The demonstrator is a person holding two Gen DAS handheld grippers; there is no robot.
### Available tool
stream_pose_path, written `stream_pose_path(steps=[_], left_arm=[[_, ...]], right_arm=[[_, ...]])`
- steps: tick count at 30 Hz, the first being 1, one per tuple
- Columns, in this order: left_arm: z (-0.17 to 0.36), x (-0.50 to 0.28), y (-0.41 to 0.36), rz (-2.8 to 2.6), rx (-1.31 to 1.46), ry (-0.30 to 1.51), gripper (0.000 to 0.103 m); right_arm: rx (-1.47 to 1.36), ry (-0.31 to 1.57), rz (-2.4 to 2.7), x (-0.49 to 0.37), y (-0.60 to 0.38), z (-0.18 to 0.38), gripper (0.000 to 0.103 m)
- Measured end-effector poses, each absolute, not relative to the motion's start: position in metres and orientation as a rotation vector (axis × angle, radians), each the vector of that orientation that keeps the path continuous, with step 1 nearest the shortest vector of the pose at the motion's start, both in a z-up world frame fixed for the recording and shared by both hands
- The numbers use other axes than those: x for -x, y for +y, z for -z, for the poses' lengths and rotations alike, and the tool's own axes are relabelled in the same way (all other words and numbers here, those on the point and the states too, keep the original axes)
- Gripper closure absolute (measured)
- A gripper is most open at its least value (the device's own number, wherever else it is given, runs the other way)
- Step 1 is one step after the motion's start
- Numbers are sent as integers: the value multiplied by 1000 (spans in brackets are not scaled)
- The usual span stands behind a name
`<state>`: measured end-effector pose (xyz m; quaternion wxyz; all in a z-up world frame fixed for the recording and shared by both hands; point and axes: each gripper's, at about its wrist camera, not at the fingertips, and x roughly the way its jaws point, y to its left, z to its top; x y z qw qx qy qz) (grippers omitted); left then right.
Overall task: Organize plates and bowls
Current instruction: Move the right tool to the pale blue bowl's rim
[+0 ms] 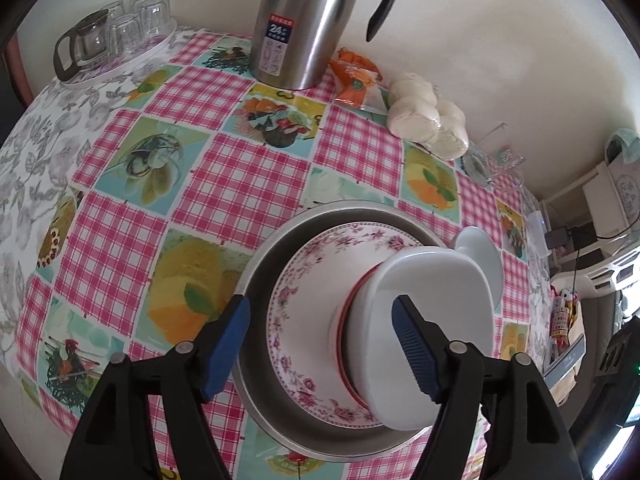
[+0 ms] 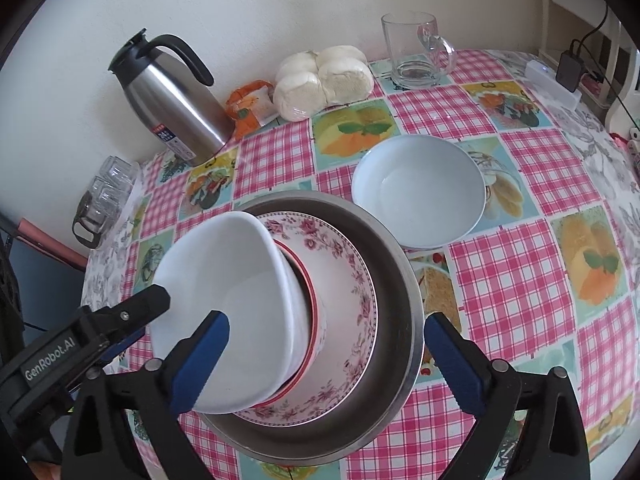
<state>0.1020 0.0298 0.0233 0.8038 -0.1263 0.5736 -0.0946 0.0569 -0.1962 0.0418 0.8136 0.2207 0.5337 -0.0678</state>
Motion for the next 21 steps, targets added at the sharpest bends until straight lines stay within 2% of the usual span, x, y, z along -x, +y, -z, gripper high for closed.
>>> stream_pose_path(steps=[5, 11, 21], left_arm=[[-23, -103, 34, 160, 264, 1219, 25], [-26, -104, 37, 92, 224, 1170, 5], [-28, -105, 39, 60, 193, 1147, 4]], right_arm=[[-481, 1149, 161, -56, -200, -37, 0], [-476, 1141, 168, -55, -201, -38, 0], [-470, 1138, 173, -55, -201, -38, 0]])
